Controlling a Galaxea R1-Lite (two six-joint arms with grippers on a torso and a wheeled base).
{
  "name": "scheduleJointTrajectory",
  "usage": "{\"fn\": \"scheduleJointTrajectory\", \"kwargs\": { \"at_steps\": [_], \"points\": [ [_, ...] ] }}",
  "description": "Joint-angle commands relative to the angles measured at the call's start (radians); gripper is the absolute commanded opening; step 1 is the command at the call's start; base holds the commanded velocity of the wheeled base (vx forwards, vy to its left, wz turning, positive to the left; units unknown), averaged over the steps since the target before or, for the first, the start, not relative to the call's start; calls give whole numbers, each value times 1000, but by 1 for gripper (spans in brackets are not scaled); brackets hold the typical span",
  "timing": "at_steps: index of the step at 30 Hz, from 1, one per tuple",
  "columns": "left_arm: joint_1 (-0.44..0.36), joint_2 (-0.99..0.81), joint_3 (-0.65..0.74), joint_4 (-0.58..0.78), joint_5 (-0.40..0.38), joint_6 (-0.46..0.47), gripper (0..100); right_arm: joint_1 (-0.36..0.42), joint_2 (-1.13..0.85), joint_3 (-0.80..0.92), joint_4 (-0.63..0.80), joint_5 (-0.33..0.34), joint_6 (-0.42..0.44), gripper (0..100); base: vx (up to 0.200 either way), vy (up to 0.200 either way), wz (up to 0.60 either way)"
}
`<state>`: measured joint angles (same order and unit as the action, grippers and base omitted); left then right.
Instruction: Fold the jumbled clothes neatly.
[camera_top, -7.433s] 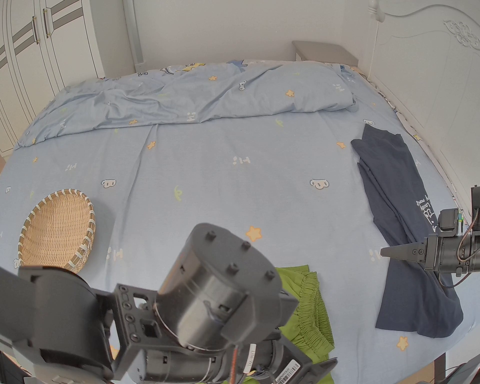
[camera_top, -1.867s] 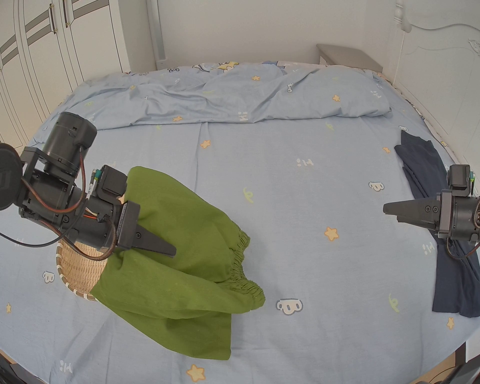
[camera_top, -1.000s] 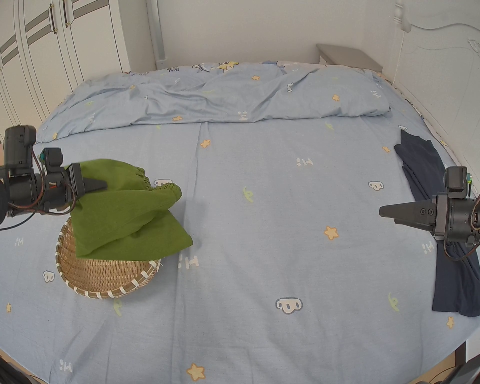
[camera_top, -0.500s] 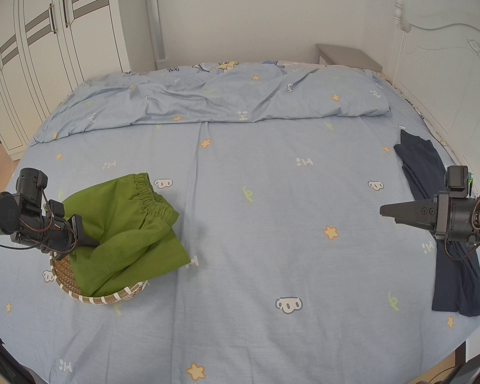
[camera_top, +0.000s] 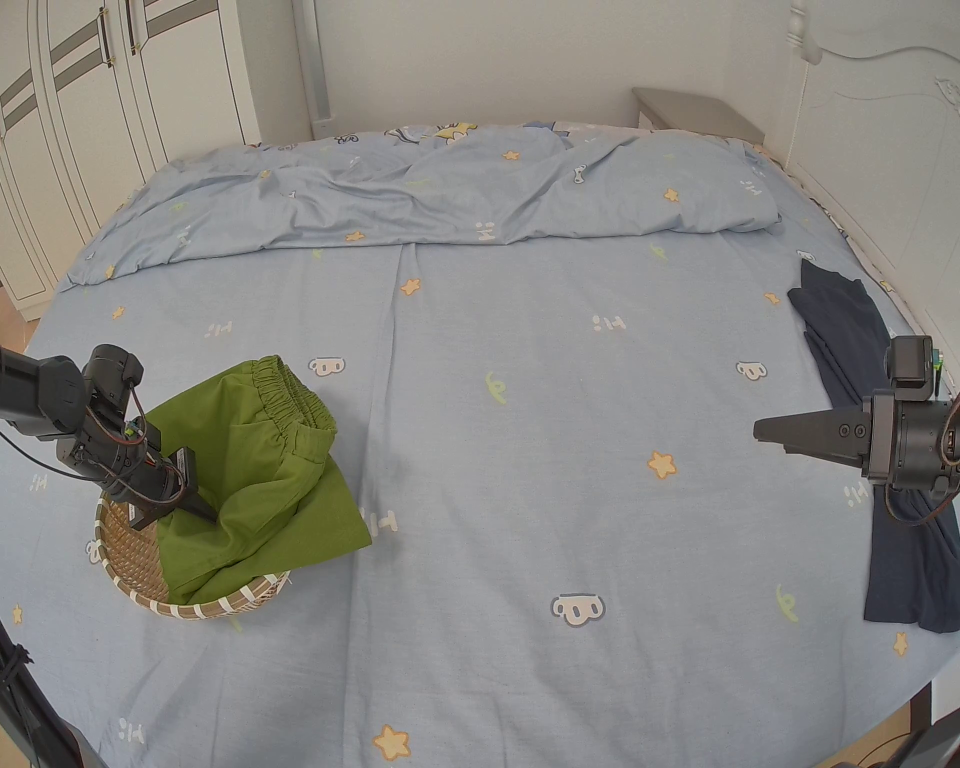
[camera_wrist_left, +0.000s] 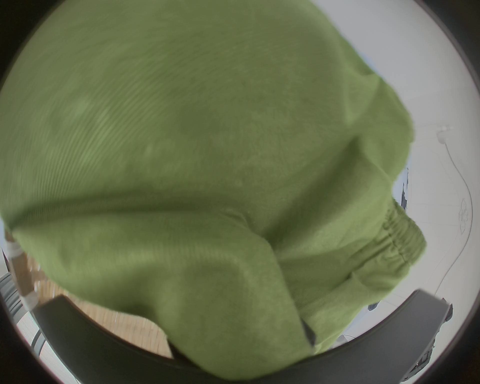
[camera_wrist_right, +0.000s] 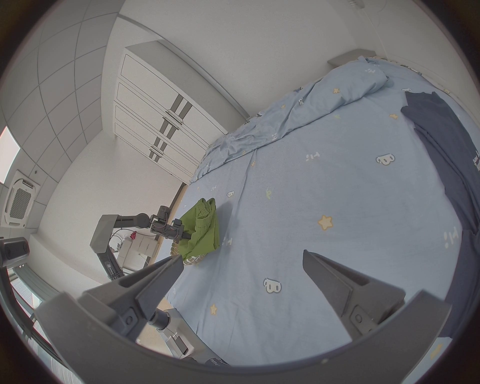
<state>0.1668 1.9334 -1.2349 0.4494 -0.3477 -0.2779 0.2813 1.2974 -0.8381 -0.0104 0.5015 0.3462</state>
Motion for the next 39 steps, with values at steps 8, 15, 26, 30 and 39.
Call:
{"fn": "scheduleJointTrajectory", "kwargs": {
  "at_steps": [8, 15, 26, 30, 39],
  "points": [
    [-23, 30, -21, 14, 4, -4, 100, 4, -3, 1, 0, 0, -1, 100, 0, 0, 0],
    [-23, -148, -17, 103, 55, 0, 100, 4, -3, 1, 0, -1, 1, 100, 0, 0, 0],
    [-96, -355, -14, 190, 243, 6, 100, 4, -7, 1, 3, -1, -1, 100, 0, 0, 0],
    [-205, -488, -1, 178, 355, -12, 100, 4, -84, 13, 7, -40, -16, 100, 0, 0, 0],
    [-489, -809, 275, -40, 742, -122, 100, -11, -415, 241, 13, -63, -171, 100, 0, 0, 0]
  ]
}}
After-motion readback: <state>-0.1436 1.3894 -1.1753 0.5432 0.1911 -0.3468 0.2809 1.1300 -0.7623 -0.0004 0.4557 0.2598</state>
